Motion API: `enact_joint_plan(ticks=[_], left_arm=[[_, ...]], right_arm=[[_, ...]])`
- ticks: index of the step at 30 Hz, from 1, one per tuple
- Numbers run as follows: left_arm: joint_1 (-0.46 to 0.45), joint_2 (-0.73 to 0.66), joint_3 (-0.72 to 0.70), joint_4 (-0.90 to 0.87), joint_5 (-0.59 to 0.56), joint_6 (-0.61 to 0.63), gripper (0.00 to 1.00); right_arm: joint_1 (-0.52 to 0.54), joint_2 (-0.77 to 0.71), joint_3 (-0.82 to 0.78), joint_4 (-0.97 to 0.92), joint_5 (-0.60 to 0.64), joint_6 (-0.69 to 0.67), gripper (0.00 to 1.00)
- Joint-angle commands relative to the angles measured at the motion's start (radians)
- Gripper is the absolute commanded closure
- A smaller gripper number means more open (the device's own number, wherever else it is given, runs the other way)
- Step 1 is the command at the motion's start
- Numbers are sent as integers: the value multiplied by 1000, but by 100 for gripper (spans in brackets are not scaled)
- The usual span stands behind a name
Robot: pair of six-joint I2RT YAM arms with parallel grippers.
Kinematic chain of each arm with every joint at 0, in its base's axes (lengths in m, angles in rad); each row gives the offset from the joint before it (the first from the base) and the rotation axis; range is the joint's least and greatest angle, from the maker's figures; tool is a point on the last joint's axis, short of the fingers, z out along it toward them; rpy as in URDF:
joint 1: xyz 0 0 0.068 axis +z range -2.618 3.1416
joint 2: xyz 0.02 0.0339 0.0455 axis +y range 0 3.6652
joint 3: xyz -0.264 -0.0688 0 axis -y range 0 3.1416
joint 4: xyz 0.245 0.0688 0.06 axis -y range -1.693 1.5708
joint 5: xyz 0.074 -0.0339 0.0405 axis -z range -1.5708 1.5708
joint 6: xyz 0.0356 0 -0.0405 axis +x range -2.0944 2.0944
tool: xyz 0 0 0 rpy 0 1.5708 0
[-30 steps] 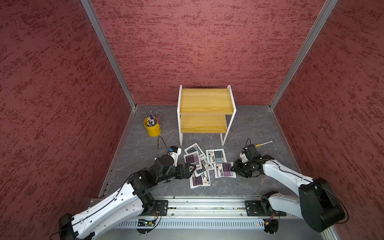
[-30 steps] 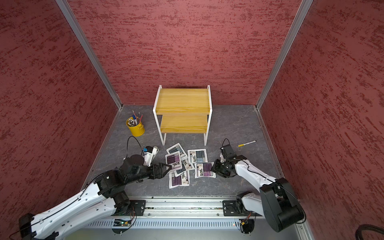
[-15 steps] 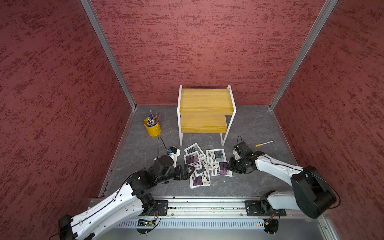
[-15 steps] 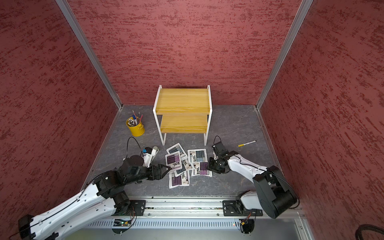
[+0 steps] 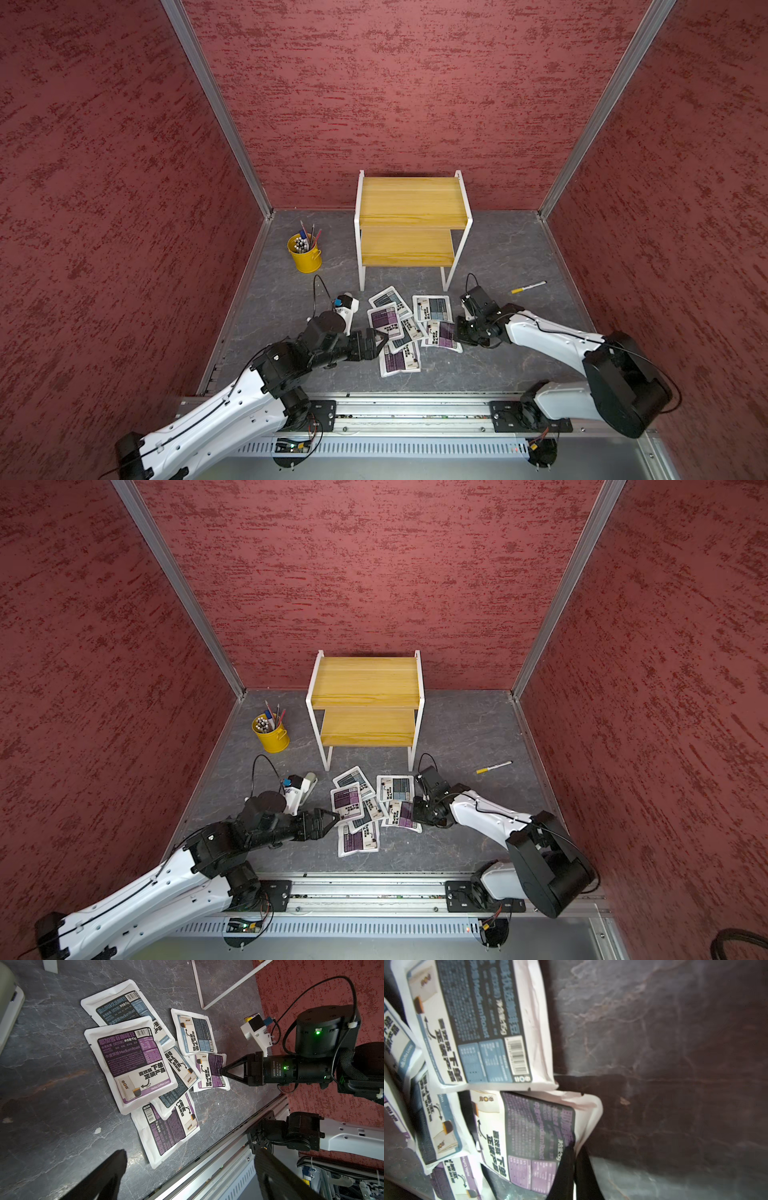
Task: Place the bagged coffee beans on the shelf by color
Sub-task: Pick up the bagged coffee beans at the center of the board, then place the bagged coffee beans on the shelf.
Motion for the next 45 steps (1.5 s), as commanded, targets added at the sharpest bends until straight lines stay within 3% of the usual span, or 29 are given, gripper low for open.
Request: enact_joint_plan(ticks=[1,14,18,23,26,30,34,39,45], left_arm=[[7,-13,-2,-3,-11,-9,0],[6,-41,11,223,49,-86,0],[11,-37,39,251,59,-79,0],[25,6,65,276,157,-75,0],[89,43,147,220,303,22,0],[354,163,317,57,703,122,0],[536,276,433,-55,938,194,0],[555,367,480,0,1062,161,3],[543,420,490,44,1097,142,8]], right_arm=[[2,-77,-35,-163,98,22,100],[1,-464,113,-443,-28,86,100],[2,-493,214,-466,-77,60,100],[2,-473,336,-457,-161,25,100],[2,-443,422,-458,-244,-25,100],[2,-398,537,-491,-334,-115,100],[4,-355,592,-486,-412,-173,100],[5,-327,617,-411,-511,-175,100],[13,-293,639,-319,-587,-145,100]])
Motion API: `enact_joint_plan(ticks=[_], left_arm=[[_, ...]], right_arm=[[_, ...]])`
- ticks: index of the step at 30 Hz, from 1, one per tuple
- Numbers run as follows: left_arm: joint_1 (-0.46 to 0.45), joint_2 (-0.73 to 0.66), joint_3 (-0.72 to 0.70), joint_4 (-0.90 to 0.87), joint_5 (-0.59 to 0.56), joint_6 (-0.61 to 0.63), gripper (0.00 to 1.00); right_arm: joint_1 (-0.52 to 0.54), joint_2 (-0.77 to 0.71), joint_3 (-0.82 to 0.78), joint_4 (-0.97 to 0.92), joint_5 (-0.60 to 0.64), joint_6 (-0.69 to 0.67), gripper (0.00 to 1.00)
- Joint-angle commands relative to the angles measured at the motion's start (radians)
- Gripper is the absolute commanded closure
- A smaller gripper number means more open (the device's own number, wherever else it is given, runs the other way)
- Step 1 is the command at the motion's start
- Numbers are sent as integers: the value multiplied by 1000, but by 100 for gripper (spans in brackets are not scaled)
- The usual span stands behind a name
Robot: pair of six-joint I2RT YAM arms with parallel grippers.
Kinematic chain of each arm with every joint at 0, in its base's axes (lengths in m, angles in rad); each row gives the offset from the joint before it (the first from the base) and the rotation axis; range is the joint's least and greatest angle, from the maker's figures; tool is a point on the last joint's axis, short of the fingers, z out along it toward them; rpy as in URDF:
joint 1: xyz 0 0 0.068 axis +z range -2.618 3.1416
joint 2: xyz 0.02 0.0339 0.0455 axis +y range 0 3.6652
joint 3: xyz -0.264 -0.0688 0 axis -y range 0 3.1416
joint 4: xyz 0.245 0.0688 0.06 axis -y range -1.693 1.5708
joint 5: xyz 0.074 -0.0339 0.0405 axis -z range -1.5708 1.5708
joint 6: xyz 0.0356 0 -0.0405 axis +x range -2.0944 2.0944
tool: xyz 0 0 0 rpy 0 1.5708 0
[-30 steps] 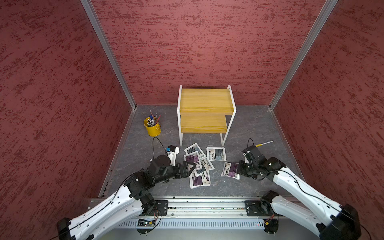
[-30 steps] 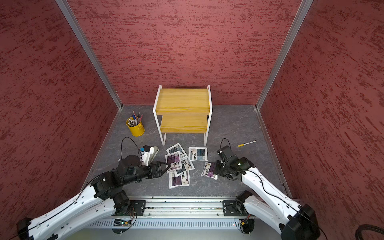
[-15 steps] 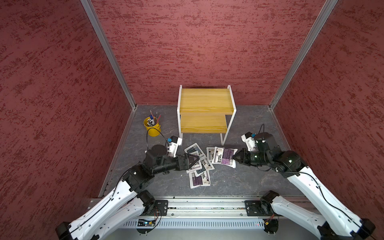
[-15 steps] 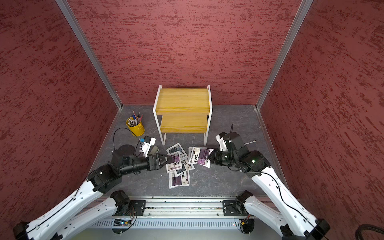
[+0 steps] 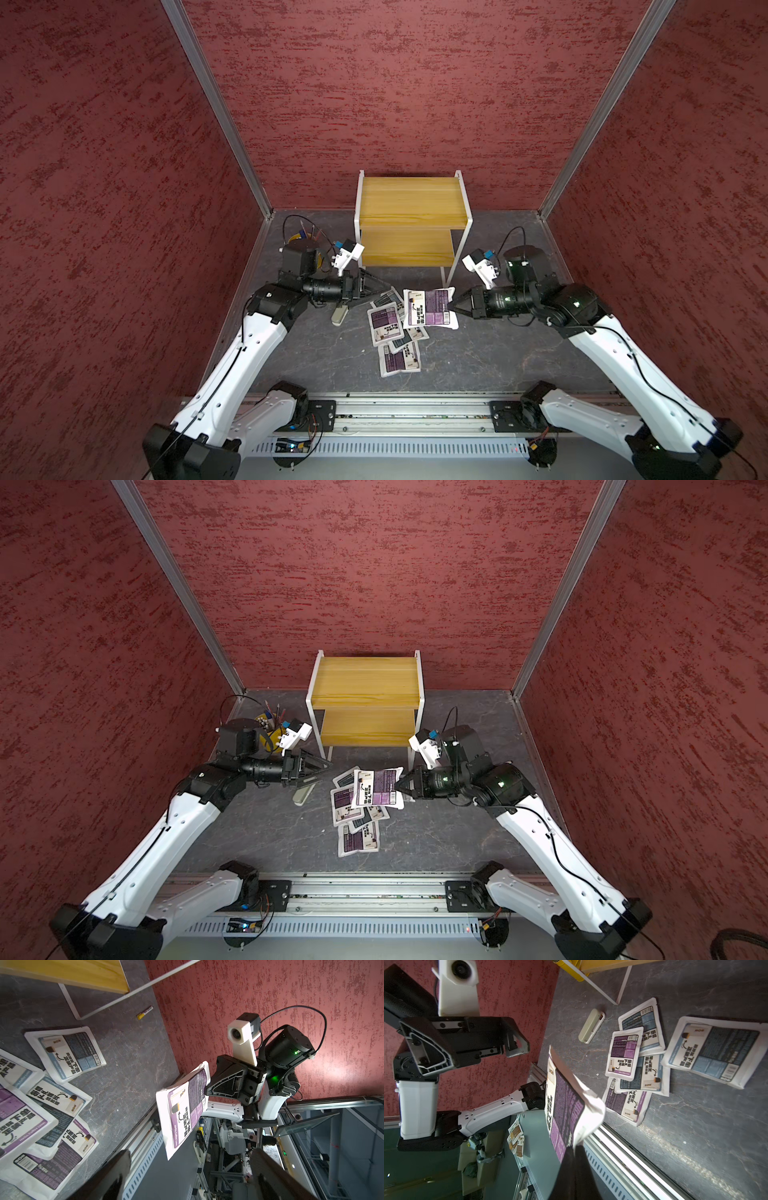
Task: Place the bagged coffee beans on the shelf by color
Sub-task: Place the bagged coffee beans on the shelf.
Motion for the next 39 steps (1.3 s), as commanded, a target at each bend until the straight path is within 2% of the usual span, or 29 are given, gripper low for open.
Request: enact_joint_plan(ticks=[1,11,20,29,35,39], left_arm=[[-13,10,20,44,78,-7,8],[-42,24,-3,125,58,-32,15],[-46,26,-12,115,58,-17,28],[-46,16,-35,132,59,-28,51],[-46,16,-41,134,60,-32,77],[-44,17,-41,136,59,-36,88]], right_arm=[[11,12,42,92,-82,3,100],[62,69,57,209,-116,55,100],[90,102,71,227,-104,57,100],[100,118,79,231,-95,53,100],[102,117,78,230,-89,51,100],[103,114,74,234,-82,53,100]])
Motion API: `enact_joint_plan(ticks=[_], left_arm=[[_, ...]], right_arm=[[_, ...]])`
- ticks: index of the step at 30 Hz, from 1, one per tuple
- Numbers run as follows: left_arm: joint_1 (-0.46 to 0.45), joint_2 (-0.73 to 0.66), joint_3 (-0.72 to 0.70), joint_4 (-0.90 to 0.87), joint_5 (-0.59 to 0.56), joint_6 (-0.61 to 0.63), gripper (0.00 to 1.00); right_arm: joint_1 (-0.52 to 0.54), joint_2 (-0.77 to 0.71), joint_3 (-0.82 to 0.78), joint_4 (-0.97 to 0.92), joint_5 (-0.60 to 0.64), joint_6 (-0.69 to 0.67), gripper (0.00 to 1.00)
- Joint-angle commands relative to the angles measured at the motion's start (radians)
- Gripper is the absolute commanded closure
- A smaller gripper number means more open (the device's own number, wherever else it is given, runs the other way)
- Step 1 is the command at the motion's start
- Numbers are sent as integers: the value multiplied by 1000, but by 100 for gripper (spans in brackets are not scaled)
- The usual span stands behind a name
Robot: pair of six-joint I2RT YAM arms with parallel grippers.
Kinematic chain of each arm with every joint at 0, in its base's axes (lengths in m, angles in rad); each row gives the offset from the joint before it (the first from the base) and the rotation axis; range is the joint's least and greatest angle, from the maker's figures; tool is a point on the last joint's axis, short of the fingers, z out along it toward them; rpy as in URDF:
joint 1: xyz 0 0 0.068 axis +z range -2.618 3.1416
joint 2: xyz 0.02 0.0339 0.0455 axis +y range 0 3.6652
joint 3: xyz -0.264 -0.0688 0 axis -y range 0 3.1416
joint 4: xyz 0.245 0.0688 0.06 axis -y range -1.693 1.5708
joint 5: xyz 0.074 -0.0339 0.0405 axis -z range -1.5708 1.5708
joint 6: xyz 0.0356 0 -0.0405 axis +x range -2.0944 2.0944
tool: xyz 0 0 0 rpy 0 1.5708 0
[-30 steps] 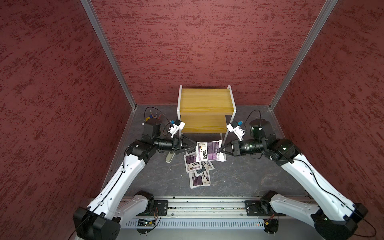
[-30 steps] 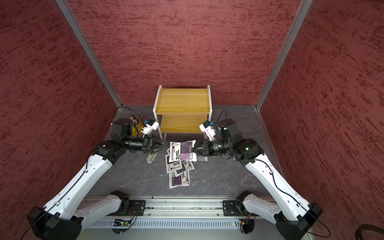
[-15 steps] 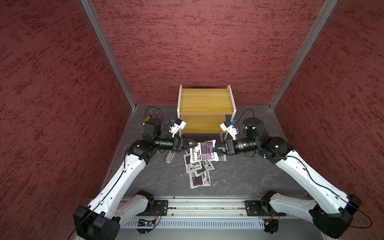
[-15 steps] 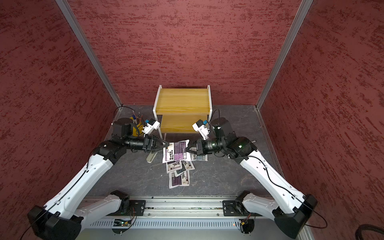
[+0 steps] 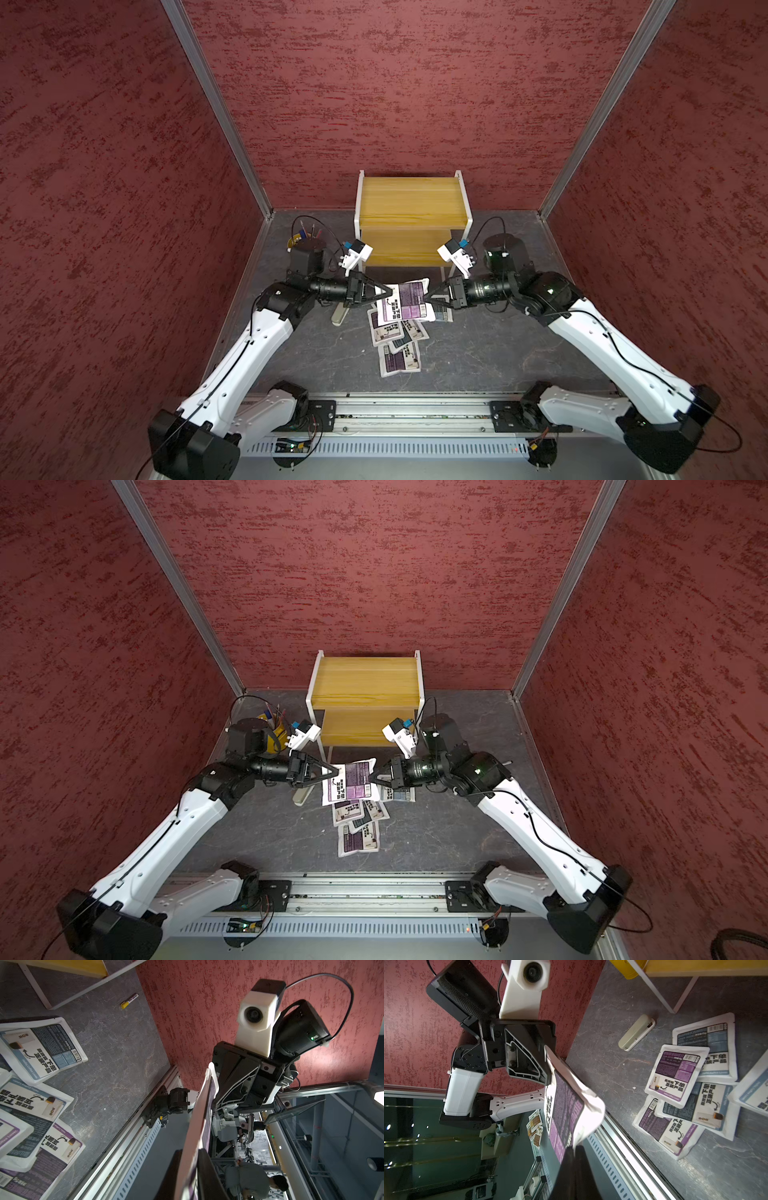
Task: Place the bagged coffee beans on the shelf by color
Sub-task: Place the bagged coffee beans on the shelf.
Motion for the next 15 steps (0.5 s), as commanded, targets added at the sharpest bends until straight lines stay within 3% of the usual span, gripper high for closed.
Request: enact_joint_plan(ticks=[1,3,5,7,10,12,15], left_arm=[[-1,-7,-6,19,17,8,91],[-1,-7,-6,20,16,7,91],[-1,-7,-7,19,12,3,93],[-1,-8,-5,23,8,0,94],[6,-18,-5,56,5,-40,95],[14,-31,-4,102,1,-86,95],[36,-62,8,191,-26,-174,96]], right_arm=[[9,-8,27,35,11,-1,100],[9,-9,25,37,11,2,95],[9,-12,24,38,18,2,80],[9,-18,28,33,33,2,58],[8,-26,45,19,68,2,37],[8,-30,64,3,99,8,30],[8,-36,97,14,130,39,27]])
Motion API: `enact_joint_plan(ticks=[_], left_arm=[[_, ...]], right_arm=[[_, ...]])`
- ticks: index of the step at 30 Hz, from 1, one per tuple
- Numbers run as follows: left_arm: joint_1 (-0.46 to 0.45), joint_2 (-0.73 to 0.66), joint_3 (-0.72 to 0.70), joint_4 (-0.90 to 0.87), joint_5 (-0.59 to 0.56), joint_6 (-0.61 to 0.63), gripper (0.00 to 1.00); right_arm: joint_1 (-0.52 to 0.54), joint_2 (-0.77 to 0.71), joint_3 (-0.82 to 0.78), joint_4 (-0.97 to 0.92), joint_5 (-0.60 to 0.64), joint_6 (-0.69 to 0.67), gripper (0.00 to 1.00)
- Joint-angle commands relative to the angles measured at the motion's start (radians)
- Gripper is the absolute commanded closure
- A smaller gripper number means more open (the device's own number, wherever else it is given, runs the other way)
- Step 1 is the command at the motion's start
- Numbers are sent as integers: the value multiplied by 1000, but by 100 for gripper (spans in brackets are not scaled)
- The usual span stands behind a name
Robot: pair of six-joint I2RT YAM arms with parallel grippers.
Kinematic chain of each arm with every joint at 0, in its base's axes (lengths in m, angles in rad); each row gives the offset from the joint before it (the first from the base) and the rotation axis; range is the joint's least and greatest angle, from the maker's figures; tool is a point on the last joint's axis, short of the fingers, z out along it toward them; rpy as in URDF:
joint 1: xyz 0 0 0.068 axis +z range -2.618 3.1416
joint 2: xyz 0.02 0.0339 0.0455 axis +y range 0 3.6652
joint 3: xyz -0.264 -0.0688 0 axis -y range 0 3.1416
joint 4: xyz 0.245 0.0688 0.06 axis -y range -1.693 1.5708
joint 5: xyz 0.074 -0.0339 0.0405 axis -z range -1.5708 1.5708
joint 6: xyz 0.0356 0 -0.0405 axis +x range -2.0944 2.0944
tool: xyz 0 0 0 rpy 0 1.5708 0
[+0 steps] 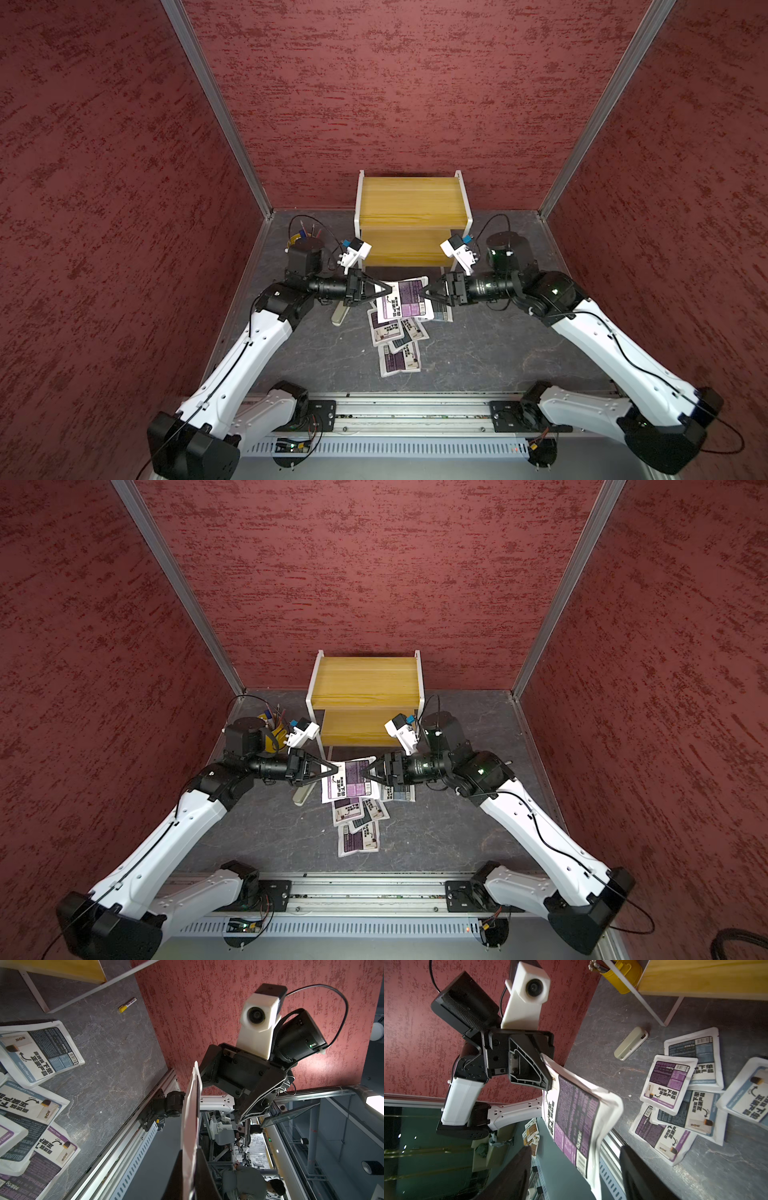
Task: Place the bagged coffee beans on the shelf by color
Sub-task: Place the bagged coffee beans on the shelf.
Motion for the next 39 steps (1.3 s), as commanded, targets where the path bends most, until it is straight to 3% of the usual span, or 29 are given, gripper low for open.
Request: enact_joint_plan(ticks=[1,5,13,20,29,39], left_arm=[[30,-51,24,127,-43,-104,96],[56,-89,98,153,-190,-156,97],[46,-159,113,378,-693,-326,96],[-47,-135,127,510,-912,-300,97],[-226,-71,109,632,-1024,-254,98],[-290,-86,84,635,-1112,-209,98]], right_arm=[[4,-32,65,21,75,34,27],[4,-40,123,70,121,95,23],[10,57,209,379,51,278,20],[34,158,263,495,28,316,21],[71,261,320,603,29,357,24],[84,275,339,626,46,367,41]])
